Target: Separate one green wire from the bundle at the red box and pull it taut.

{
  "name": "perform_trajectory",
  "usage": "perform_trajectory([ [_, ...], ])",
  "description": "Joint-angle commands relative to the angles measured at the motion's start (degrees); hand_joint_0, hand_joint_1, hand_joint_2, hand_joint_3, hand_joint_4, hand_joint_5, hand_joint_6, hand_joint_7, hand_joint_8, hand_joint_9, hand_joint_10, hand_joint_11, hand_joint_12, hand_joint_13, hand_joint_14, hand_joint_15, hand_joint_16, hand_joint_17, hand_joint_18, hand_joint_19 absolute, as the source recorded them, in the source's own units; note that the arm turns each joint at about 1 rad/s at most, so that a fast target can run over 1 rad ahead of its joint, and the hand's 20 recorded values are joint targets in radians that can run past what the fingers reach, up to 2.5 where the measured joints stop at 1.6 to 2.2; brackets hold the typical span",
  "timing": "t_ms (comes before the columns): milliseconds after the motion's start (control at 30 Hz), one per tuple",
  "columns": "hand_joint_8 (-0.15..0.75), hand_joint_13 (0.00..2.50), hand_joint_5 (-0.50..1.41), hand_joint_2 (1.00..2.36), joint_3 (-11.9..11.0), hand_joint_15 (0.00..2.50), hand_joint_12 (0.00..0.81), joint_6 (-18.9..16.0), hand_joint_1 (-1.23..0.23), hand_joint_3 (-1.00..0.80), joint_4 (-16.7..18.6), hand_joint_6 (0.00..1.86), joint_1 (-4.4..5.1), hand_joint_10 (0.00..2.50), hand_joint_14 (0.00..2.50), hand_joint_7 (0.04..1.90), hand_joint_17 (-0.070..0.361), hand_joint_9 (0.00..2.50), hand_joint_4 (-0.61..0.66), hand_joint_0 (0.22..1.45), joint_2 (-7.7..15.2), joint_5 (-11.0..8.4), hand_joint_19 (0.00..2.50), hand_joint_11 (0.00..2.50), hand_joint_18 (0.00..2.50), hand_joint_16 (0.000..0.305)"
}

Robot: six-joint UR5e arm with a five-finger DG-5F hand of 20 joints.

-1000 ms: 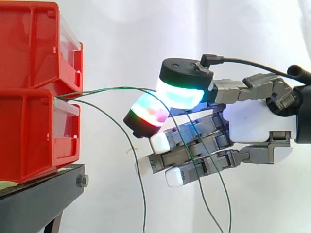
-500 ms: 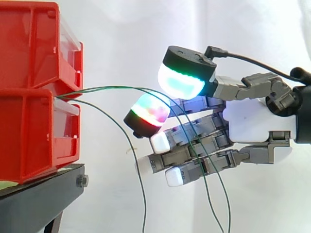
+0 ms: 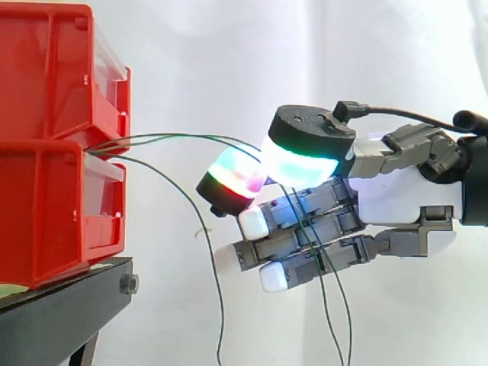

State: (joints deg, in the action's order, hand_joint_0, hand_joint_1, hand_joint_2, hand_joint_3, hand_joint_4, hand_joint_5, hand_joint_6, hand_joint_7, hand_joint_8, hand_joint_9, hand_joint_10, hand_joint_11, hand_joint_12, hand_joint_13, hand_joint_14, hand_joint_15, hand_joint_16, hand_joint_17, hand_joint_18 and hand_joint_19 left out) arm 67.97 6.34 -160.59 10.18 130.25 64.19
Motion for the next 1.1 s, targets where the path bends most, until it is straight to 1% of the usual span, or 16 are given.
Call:
perform_trajectory([
  [0, 0.252, 0.6, -0.17, 1.0, 0.0, 0.28, 0.332, 0.0, -0.98, -0.5, -0.1, 0.9, -0.34, 0.02, 0.01, 0.92, 0.111, 0.89, 0.15, 0.62, 0.0, 0.06, 0.45, 0.52, 0.67, 0.049],
  [33, 0.251, 0.6, -0.17, 1.0, 0.0, 0.28, 0.333, 0.0, -0.96, -0.5, -0.1, 0.9, -0.34, 0.02, 0.01, 0.91, 0.112, 0.9, 0.16, 0.59, 0.0, 0.06, 0.46, 0.51, 0.67, 0.05],
  [100, 0.279, 0.62, -0.15, 1.0, 0.0, 0.28, 0.357, -0.1, -0.79, -0.5, -0.3, 0.88, -0.43, 0.02, 0.01, 0.94, 0.121, 0.96, 0.17, 0.5, 0.0, 0.06, 0.47, 0.49, 0.69, 0.054],
  [133, 0.277, 0.63, -0.15, 1.0, 0.0, 0.29, 0.36, -0.1, -0.75, -0.5, -0.4, 0.88, -0.51, 0.02, 0.01, 0.94, 0.121, 0.96, 0.18, 0.49, 0.0, 0.06, 0.48, 0.49, 0.7, 0.054],
  [167, 0.281, 0.64, -0.14, 1.0, 0.0, 0.28, 0.36, -0.2, -0.66, -0.5, -0.6, 0.87, -0.69, 0.02, 0.01, 0.95, 0.12, 0.99, 0.17, 0.5, -0.1, 0.06, 0.49, 0.49, 0.7, 0.053],
  [200, 0.271, 0.64, -0.14, 1.0, 0.0, 0.29, 0.343, -0.2, -0.53, -0.5, -0.8, 0.86, -0.78, 0.02, 0.01, 0.98, 0.112, 1.0, 0.16, 0.56, -0.1, 0.06, 0.52, 0.48, 0.68, 0.05],
  [233, 0.269, 0.64, -0.14, 1.0, 0.0, 0.3, 0.34, -0.2, -0.52, -0.5, -0.7, 0.86, -0.69, 0.02, 0.01, 0.99, 0.11, 1.0, 0.16, 0.57, -0.1, 0.06, 0.52, 0.49, 0.68, 0.049],
  [333, 0.271, 0.64, -0.14, 1.01, 0.0, 0.31, 0.337, -0.3, -0.64, -0.42, -1.7, 0.86, -0.95, 0.02, 0.01, 1.03, 0.11, 1.0, 0.16, 0.61, -0.3, 0.23, 0.52, 0.5, 0.68, 0.049],
  [467, 0.273, 0.64, -0.16, 1.01, 0.0, 0.31, 0.339, -0.4, -0.79, -0.35, -3.1, 0.89, -1.13, 0.02, 0.01, 0.98, 0.111, 0.97, 0.13, 0.63, -0.4, 0.23, 0.51, 0.52, 0.69, 0.049],
  [600, 0.269, 0.64, -0.17, 1.0, -0.5, 0.3, 0.339, -0.2, -0.91, -0.45, -3.3, 0.89, -1.22, 0.02, 0.01, 0.95, 0.112, 0.95, 0.16, 0.66, -0.4, 0.23, 0.49, 0.55, 0.69, 0.05],
  [767, 0.261, 0.64, -0.17, 1.0, -1.4, 0.3, 0.335, 0.1, -0.97, -0.5, -3.6, 0.9, -1.57, 0.02, 0.01, 0.94, 0.112, 0.95, 0.16, 0.69, -0.4, 0.23, 0.46, 0.55, 0.7, 0.05],
  [833, 0.265, 0.64, -0.17, 1.0, -1.7, 0.31, 0.334, 0.3, -0.88, -0.5, -4.0, 0.9, -1.83, 0.02, 0.01, 0.92, 0.112, 0.96, 0.16, 0.58, -0.4, 0.23, 0.5, 0.55, 0.7, 0.05],
  [867, 0.29, 0.66, -0.16, 1.0, -1.7, 0.31, 0.366, 0.3, -0.73, -0.5, -4.2, 0.88, -1.92, 0.02, 0.01, 0.93, 0.123, 0.99, 0.18, 0.5, -0.4, 0.23, 0.51, 0.52, 0.72, 0.055],
  [900, 0.289, 0.67, -0.15, 1.0, -1.7, 0.32, 0.37, 0.3, -0.62, -0.5, -4.4, 0.88, -2.01, 0.02, 0.01, 0.93, 0.125, 1.0, 0.18, 0.48, -0.4, 0.23, 0.52, 0.51, 0.73, 0.055],
  [1000, 0.286, 0.67, -0.14, 1.0, -1.6, 0.32, 0.356, 0.3, -0.39, -0.5, -4.7, 0.85, -2.18, 0.02, 0.01, 0.99, 0.118, 1.04, 0.15, 0.53, -0.4, 0.23, 0.55, 0.52, 0.71, 0.053],
  [1067, 0.278, 0.67, -0.14, 1.0, -1.7, 0.33, 0.348, 0.3, -0.38, -0.5, -4.7, 0.85, -2.18, 0.02, 0.01, 1.01, 0.114, 1.05, 0.14, 0.57, -0.4, 0.23, 0.57, 0.52, 0.7, 0.051],
])
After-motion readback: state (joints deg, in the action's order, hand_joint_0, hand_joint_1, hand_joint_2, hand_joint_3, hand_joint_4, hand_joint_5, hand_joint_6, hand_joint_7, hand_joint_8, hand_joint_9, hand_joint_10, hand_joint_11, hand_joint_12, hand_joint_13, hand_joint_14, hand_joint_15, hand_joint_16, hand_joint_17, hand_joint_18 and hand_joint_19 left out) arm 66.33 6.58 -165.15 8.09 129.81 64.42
